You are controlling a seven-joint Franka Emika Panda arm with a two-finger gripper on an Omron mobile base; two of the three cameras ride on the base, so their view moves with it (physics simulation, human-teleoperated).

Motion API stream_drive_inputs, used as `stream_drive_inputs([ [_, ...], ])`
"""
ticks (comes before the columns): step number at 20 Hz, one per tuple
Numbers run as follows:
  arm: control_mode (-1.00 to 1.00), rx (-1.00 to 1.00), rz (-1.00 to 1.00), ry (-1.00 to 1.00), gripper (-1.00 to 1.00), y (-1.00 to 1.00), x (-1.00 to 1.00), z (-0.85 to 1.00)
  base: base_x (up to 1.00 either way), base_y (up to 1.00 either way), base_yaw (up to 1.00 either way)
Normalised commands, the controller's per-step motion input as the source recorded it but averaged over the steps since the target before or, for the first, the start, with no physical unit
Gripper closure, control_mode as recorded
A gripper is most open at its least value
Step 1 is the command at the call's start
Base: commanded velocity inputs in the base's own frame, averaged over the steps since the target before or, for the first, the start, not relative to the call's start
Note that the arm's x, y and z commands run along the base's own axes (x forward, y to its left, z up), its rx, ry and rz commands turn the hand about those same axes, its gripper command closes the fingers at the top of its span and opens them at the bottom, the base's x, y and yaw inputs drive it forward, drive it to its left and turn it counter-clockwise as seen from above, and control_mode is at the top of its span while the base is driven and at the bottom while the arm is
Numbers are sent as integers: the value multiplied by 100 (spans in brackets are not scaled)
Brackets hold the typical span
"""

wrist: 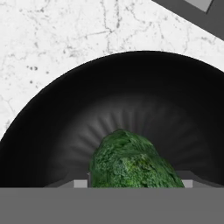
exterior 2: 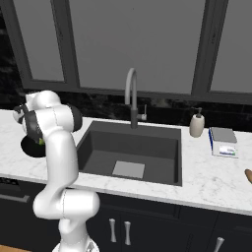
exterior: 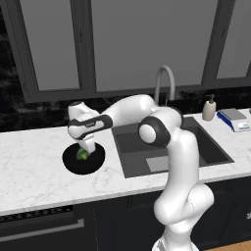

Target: Pick the broccoli from the sink and place it in the bowl. Then pick the bowl and place it in the microwave. Then close the microwave door and press the start button.

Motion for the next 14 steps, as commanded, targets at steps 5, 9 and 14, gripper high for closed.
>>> stream_drive_inputs([
  [5,-100,-2,0,1,-100,1,0,-17,0,0,0],
  [9,-100,0,0,-1,-100,0,-8,0,0,0,0],
  [14,-100,3,1,-11,-100,-14,-36,2,0,0,0],
])
